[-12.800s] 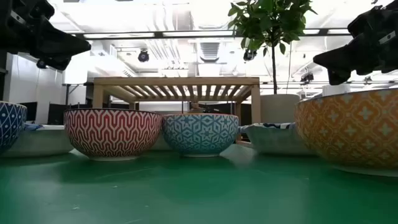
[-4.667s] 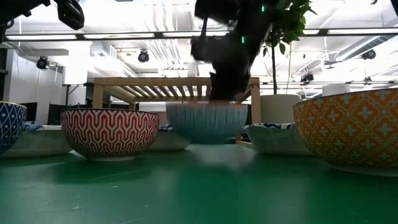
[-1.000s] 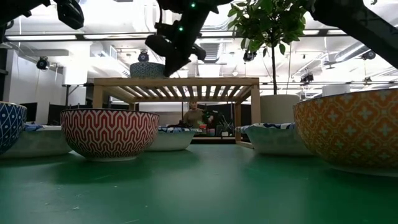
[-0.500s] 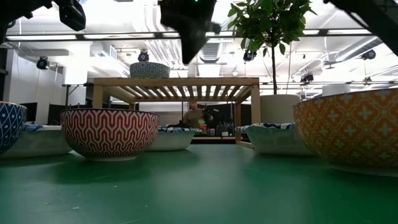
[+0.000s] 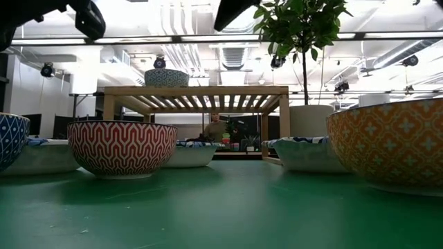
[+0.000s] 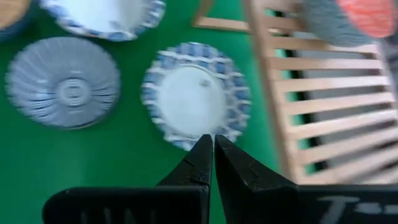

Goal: Place and stack plates onto a shelf
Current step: Put the middle left white and blue plate on the right side of the shelf

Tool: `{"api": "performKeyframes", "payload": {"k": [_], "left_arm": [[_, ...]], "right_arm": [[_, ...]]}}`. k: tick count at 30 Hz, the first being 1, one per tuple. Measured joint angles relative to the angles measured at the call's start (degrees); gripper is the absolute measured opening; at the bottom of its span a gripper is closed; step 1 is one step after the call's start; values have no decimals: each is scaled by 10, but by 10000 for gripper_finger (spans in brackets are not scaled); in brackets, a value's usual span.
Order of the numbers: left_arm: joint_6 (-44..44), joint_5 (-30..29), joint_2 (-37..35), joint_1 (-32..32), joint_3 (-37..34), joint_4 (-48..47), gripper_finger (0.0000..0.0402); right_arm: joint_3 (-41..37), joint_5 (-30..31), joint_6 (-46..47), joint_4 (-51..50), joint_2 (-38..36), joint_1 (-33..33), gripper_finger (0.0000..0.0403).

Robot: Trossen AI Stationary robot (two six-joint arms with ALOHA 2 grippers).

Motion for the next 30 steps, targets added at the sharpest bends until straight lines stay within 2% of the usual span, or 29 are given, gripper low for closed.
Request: {"api": "performKeyframes", "payload": {"k": [4, 7, 10, 14, 18, 20, 22, 24, 30], "left_arm": [[-36, 0, 40, 0, 40, -48, 32], [-74, 0, 67, 0, 91, -153, 32], [-127, -4, 99, -2, 165, -311, 32], [-231, -44, 174, -14, 268, -552, 32], [-349, -40, 269, -22, 382, -821, 32], [-381, -31, 319, -27, 434, -934, 32], [-387, -17, 366, -37, 478, -1024, 32], [-362, 5, 406, -51, 511, -1072, 32], [-239, 114, 472, -104, 537, -1105, 32]], "right_arm": [[-178, -43, -19, 151, -98, 14, 8], [-299, -45, -10, 241, -166, 23, 8], [-404, -44, 17, 308, -225, 35, 8], [-522, -45, 46, 389, -306, 59, 9], [-613, -43, 56, 457, -372, 73, 9], [-647, -43, 56, 485, -404, 79, 9], [-673, -45, 55, 501, -433, 82, 9], [-695, -44, 49, 507, -457, 86, 9], [-756, -42, 40, 541, -518, 91, 9]]}}
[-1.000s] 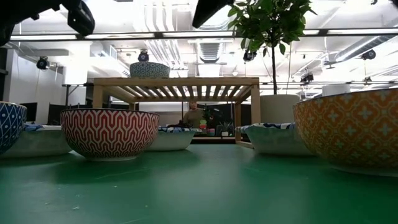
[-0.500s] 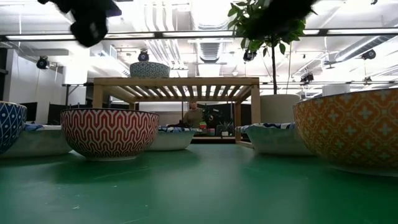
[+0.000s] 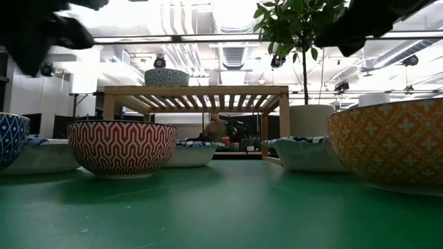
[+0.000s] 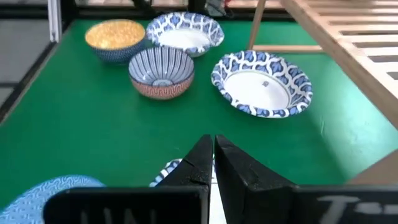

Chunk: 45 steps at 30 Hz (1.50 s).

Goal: Place and stack plates onto a shelf
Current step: Put the middle left white and blue plate on the right side of the shelf

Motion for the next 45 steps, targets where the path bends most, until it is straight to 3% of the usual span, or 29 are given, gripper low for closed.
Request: {"api": "performKeyframes", "payload": {"k": [11, 16, 23, 45], "left_arm": [[-77, 35, -7, -52, -32, -41, 41], [-107, 53, -7, -67, -36, -56, 88], [-96, 1, -2, -89, -48, -58, 148], [-83, 13, 3, -90, -174, 54, 153]], "right_arm": [[-40, 2, -29, 36, -40, -1, 9], [-40, 2, -30, 39, -38, -1, 9], [-40, 2, -30, 40, -33, -1, 9], [-40, -3, -15, 39, -32, -1, 9]]}}
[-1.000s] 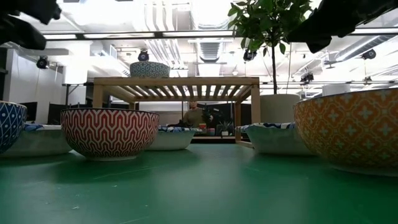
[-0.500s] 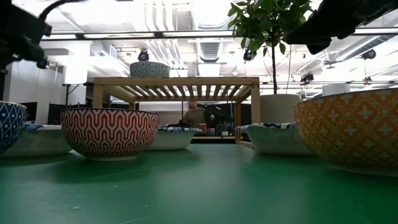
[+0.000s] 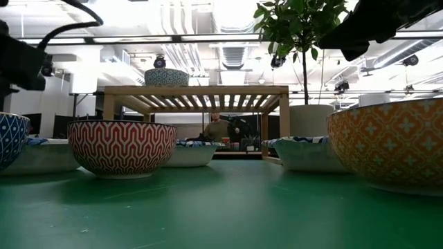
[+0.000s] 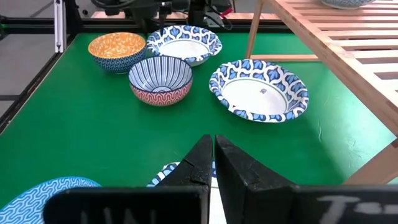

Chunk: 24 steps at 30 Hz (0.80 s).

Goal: Place and stack plates onto a shelf
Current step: Put the middle left white and blue plate on the right side of the shelf

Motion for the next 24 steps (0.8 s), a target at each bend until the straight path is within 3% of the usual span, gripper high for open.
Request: {"api": "performKeyframes", "payload": {"k": [11, 24], "left_arm": [[1, 4, 0, -1, -35, 26, 142], [14, 6, 0, 0, -31, 18, 6]], "right_arm": [[0, 0, 3, 0, 0, 0, 9], [0, 0, 4, 0, 0, 0, 9]]}}
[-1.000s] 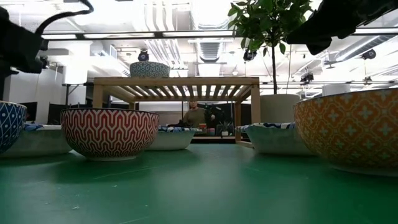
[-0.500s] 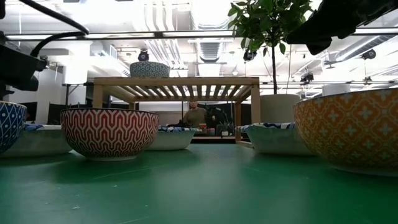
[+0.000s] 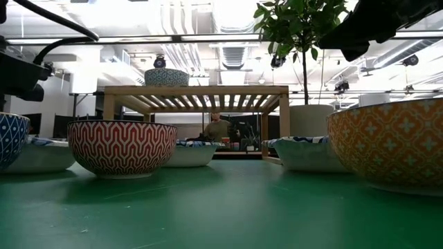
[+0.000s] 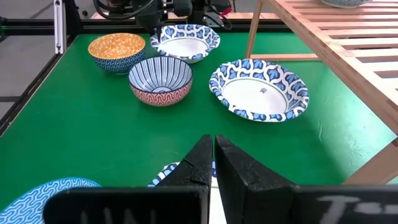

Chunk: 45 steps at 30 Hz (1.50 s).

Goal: Place and stack plates onto a shelf
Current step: Put the middle left white and blue plate on the right side of the shelf

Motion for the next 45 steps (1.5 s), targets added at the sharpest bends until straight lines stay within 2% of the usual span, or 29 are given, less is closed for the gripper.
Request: {"api": "performKeyframes", "payload": {"k": [7, 15, 22, 28, 33, 38, 45], "left_arm": [[-2, 3, 0, 0, 45, -68, 1], [-21, 2, 0, 0, 148, -173, 0], [-66, -54, 0, 0, 250, -207, 0], [-72, -145, 6, 0, 339, -207, 0], [-14, -247, 41, 4, 418, -204, 0], [104, -324, 102, 32, 504, -205, 0], [300, -361, 174, 103, 592, -221, 0]], "right_arm": [[0, 0, 4, 0, 0, 0, 9], [0, 0, 4, 0, 0, 0, 9], [0, -1, -1, -14, -8, 4, 9], [-5, -15, -27, -30, -47, 7, 9], [-9, -32, -56, -25, -77, 7, 9], [-9, -47, -80, -24, -101, 7, 9], [-9, -47, -96, -41, -122, 7, 9]]}}
